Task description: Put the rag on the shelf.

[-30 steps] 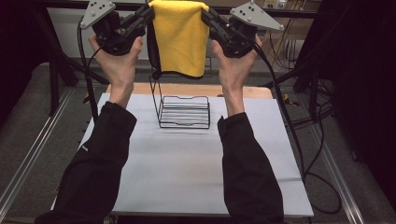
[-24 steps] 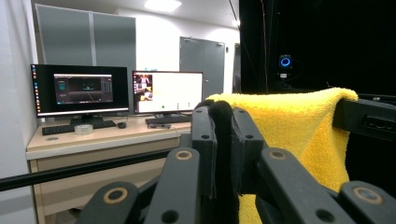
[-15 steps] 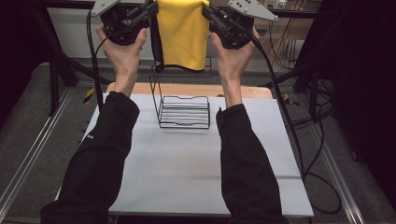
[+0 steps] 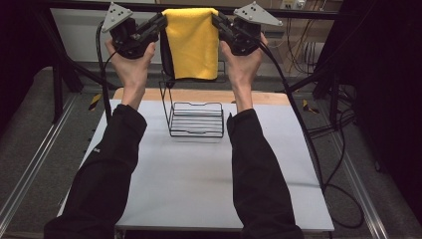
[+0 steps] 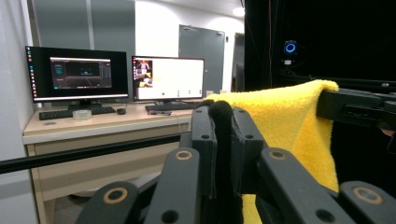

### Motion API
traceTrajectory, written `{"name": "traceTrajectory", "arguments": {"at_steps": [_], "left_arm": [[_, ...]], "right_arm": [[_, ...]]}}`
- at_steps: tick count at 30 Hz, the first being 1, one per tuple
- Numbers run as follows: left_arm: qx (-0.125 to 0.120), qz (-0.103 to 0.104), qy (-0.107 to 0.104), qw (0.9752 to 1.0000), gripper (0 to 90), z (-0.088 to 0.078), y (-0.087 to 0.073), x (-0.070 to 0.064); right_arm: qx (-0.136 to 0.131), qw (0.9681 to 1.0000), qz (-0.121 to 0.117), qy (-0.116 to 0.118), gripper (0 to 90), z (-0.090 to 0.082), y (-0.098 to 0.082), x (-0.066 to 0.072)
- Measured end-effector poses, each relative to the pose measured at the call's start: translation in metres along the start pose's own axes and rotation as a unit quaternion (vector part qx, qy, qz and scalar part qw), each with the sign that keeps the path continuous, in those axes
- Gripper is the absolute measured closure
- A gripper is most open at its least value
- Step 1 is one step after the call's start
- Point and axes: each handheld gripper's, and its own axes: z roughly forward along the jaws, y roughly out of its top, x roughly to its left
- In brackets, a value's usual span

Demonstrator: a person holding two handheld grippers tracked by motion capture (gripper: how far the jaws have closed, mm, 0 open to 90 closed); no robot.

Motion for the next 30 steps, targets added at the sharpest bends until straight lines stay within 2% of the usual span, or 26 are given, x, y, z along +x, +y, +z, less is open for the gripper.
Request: {"name": "traceTrajectory", "arguments": {"at_steps": [7,14,23,30], "left_arm": [[0.013,0.001,0.001,0.9999,81.7,-0.002,-0.018,0.006],[0.034,0.007,-0.003,0.9994,81.7,-0.002,-0.035,0.004],[0.048,0.005,-0.022,0.9986,81.6,-0.009,-0.053,0.0],[0.057,0.007,-0.036,0.9977,81.5,-0.018,-0.058,-0.004]], "right_arm": [[0.014,0.9998,-0.009,0.007,83.8,0.005,-0.015,0.001],[0.032,0.9994,-0.005,0.008,83.8,0.005,-0.035,0.0],[0.05,0.9986,-0.004,0.019,83.6,-0.01,-0.051,0.001],[0.06,0.9976,-0.005,0.034,83.4,-0.023,-0.056,0.005]]}}
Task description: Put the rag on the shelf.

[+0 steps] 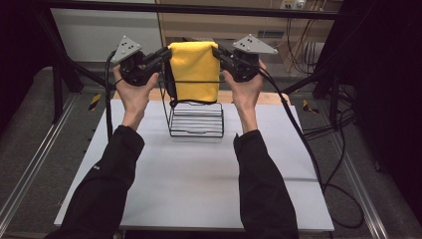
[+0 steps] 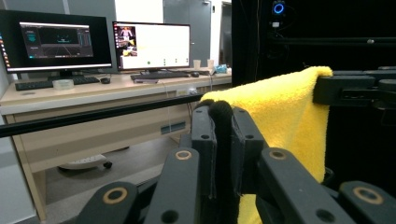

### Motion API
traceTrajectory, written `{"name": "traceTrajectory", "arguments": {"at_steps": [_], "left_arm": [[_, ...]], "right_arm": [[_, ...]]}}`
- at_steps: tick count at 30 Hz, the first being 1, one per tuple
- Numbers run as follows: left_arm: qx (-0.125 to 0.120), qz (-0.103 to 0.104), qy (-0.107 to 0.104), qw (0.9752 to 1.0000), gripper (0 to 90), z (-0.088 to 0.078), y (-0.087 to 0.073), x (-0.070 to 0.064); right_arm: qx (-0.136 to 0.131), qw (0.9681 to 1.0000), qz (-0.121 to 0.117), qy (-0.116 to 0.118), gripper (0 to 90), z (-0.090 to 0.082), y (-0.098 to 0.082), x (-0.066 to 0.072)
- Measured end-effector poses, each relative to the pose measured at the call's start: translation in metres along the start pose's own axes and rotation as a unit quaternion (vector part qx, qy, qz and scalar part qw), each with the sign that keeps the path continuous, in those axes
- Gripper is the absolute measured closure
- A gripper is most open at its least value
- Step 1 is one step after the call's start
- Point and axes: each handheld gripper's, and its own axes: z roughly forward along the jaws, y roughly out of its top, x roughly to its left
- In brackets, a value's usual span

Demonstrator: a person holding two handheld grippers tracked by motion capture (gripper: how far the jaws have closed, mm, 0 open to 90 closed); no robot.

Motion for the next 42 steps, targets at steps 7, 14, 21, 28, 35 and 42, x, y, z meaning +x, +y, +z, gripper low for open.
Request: {"name": "traceTrajectory", "arguments": {"at_steps": [7,14,21,28,35,42], "left_arm": [[0.012,0.002,-0.015,0.9998,81.3,-0.009,-0.001,-0.003],[0.029,0.006,-0.029,0.9992,81.0,-0.019,-0.004,-0.008],[0.052,0.012,-0.03,0.9981,80.2,-0.025,-0.009,-0.012],[0.077,0.018,-0.036,0.9962,79.6,-0.031,-0.015,-0.014],[0.102,0.024,-0.051,0.9932,78.3,-0.037,-0.021,-0.017],[0.141,0.023,-0.058,0.988,69.7,-0.049,-0.008,-0.015]], "right_arm": [[0.013,0.9998,-0.002,0.017,83.2,-0.013,-0.004,0.006],[0.031,0.9987,-0.023,0.032,83.2,-0.025,-0.002,0.013],[0.058,0.9967,-0.035,0.045,83.1,-0.033,-0.003,0.021],[0.082,0.9941,-0.046,0.055,83.0,-0.037,-0.007,0.028],[0.097,0.9918,-0.037,0.074,83.0,-0.042,-0.016,0.029],[0.114,0.9884,-0.048,0.088,82.8,-0.045,-0.023,0.032]]}}
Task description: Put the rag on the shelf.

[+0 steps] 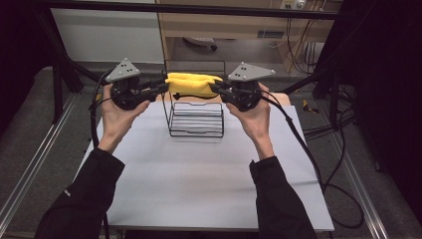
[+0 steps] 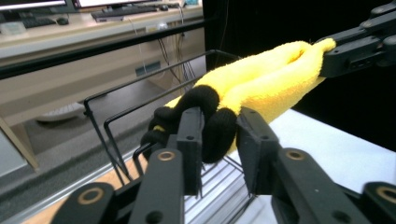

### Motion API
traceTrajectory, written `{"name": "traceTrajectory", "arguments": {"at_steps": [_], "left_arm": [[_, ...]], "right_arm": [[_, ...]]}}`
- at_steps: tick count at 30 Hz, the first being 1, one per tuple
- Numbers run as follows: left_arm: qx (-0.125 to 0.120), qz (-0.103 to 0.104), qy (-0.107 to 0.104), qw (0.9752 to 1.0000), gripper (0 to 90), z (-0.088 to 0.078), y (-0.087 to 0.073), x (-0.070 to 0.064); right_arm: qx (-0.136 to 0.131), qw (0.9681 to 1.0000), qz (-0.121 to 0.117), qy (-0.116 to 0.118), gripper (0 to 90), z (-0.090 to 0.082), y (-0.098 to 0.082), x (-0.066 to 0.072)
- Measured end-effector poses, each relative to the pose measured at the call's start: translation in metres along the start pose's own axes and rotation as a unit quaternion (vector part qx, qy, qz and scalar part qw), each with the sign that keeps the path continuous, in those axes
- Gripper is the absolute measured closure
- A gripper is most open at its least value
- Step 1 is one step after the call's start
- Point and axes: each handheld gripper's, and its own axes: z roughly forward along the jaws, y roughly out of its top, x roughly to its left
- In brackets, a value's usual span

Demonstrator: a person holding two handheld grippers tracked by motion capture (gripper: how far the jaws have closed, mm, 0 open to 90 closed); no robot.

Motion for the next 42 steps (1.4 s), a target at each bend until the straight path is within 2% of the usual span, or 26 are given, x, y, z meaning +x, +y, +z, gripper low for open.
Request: {"name": "traceTrajectory", "arguments": {"at_steps": [4,6,9,13,18,21,25,30,34,38,42], "left_arm": [[-0.008,0.003,0.017,0.9998,69.2,-0.011,0.014,0.004],[-0.005,0.003,0.029,0.9996,73.6,-0.011,0.022,0.005],[0.004,-0.003,0.033,0.9995,78.8,-0.002,0.03,0.006],[0.024,-0.013,0.018,0.9994,86.8,0.016,0.032,0.006],[0.052,-0.006,0.01,0.9986,89.6,0.029,0.028,0.001],[0.07,0.005,0.002,0.9975,89.7,0.032,0.021,-0.002],[0.086,0.006,-0.005,0.9963,89.7,0.034,0.011,-0.002],[0.093,0.006,-0.011,0.9956,89.7,0.035,0.002,-0.003],[0.096,0.01,-0.009,0.9953,89.8,0.036,-0.002,-0.004],[0.1,0.014,-0.009,0.9949,89.9,0.038,-0.005,-0.006],[0.101,0.017,-0.01,0.9947,89.9,0.039,-0.009,-0.006]], "right_arm": [[0.0,1.0,0.003,0.004,82.6,0.0,-0.006,0.0],[0.003,1.0,-0.001,0.007,82.4,0.001,-0.007,0.001],[0.007,0.9999,-0.011,0.006,82.1,0.002,-0.009,0.003],[0.003,0.9999,-0.006,0.011,82.0,0.0,-0.012,0.003],[0.005,0.9998,-0.007,0.015,81.4,0.001,-0.017,0.003],[0.008,0.9998,-0.007,0.016,80.9,0.002,-0.02,0.003],[0.014,0.9997,-0.008,0.017,79.3,0.004,-0.024,0.004],[0.022,0.9996,-0.008,0.019,76.2,0.006,-0.03,0.005],[0.021,0.9995,0.0,0.022,68.3,0.005,-0.03,0.006],[0.007,0.9995,0.012,0.029,58.1,0.002,-0.028,0.007],[-0.009,0.9991,0.028,0.03,56.0,0.0,-0.026,0.005]]}}
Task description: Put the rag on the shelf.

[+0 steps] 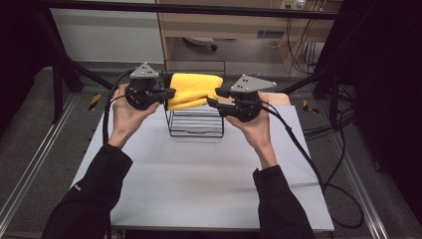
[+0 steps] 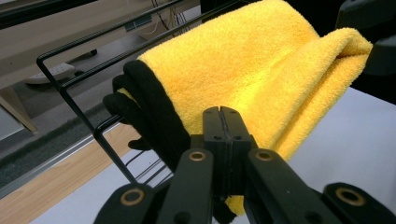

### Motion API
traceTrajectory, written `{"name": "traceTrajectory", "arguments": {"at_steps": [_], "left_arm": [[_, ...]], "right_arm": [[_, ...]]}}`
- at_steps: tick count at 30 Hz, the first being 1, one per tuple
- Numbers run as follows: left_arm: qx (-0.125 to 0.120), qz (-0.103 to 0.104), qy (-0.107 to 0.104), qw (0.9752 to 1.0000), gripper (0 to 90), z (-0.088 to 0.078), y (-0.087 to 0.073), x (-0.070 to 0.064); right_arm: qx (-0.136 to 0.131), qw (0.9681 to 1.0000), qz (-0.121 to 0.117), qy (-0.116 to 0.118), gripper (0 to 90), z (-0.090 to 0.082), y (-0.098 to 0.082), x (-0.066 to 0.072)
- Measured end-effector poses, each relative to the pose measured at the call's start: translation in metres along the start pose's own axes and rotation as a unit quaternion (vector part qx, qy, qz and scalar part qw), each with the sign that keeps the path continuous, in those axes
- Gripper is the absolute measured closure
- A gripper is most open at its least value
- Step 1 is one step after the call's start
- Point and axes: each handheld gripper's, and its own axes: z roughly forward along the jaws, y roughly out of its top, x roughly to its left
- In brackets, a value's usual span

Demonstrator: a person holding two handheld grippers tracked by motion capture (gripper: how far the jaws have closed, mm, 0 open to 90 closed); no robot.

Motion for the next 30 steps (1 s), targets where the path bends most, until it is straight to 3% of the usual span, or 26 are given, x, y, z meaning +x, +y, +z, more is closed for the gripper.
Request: {"name": "traceTrajectory", "arguments": {"at_steps": [5,7,11,14,20,24,30], "left_arm": [[0.008,0.007,0.005,0.9999,89.9,0.003,-0.007,-0.001],[0.01,0.008,0.003,0.9999,89.9,0.004,-0.01,-0.001],[0.011,0.009,0.002,0.9999,89.9,0.008,-0.018,-0.001],[0.012,0.007,0.003,0.9999,89.9,0.011,-0.022,-0.001],[0.009,0.002,0.008,0.9999,89.9,0.018,-0.028,0.0],[0.01,0.0,0.011,0.9999,89.9,0.023,-0.029,0.001],[0.011,0.005,0.011,0.9999,89.9,0.024,-0.028,0.0]], "right_arm": [[-0.005,0.9999,0.007,0.006,57.1,0.003,0.0,0.001],[-0.002,0.9999,0.011,0.009,63.1,0.004,0.0,0.001],[0.038,0.999,0.022,0.008,84.4,0.014,-0.009,0.003],[0.065,0.9974,0.033,0.001,89.5,0.023,-0.018,0.002],[0.075,0.9953,0.053,-0.031,89.8,0.033,-0.033,-0.006],[0.072,0.9952,0.047,-0.046,88.7,0.039,-0.037,-0.008],[0.065,0.9958,0.05,-0.04,85.8,0.038,-0.037,-0.009]]}}
